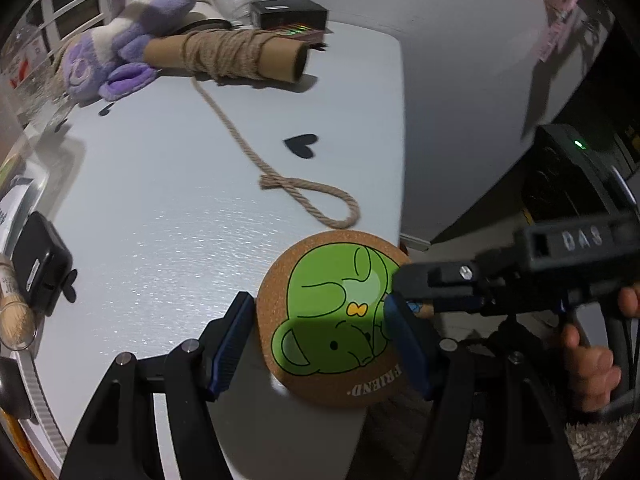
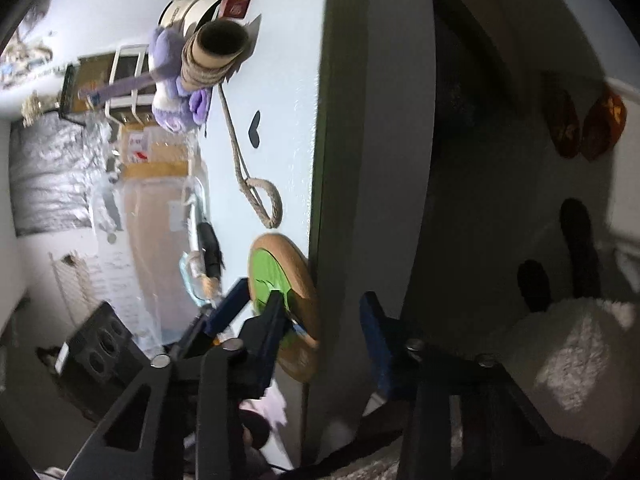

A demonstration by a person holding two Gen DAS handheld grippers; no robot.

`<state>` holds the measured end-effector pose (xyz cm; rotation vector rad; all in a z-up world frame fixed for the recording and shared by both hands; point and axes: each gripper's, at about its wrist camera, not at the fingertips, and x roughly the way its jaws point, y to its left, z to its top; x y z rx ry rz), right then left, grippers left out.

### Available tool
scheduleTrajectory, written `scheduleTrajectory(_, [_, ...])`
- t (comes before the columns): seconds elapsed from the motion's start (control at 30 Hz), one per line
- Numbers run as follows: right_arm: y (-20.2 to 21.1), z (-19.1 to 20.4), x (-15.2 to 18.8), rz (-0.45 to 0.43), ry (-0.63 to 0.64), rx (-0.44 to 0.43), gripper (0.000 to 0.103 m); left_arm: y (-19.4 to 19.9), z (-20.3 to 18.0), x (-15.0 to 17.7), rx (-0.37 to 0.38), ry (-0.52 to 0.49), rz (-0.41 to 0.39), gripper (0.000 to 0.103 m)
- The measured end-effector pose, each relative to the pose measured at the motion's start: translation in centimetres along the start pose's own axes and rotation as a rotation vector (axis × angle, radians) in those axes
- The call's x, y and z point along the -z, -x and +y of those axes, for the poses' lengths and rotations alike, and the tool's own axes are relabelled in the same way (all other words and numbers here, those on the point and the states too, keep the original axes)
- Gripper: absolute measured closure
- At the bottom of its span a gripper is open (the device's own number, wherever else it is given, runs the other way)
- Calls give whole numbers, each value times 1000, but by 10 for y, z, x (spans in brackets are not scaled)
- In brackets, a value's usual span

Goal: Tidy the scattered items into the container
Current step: 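Lift the coaster off the table with the right gripper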

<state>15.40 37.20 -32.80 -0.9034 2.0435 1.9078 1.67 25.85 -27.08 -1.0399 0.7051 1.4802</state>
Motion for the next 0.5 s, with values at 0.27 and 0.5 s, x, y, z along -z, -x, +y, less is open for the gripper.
scheduleTrajectory(0.27, [-3, 2, 0, 35, -41, -31, 76, 3, -6, 5, 70, -23, 2, 38])
scheduleTrajectory(0.5, [11, 32, -1, 60, 11, -19, 93, 27, 6, 0, 189, 55, -35, 38])
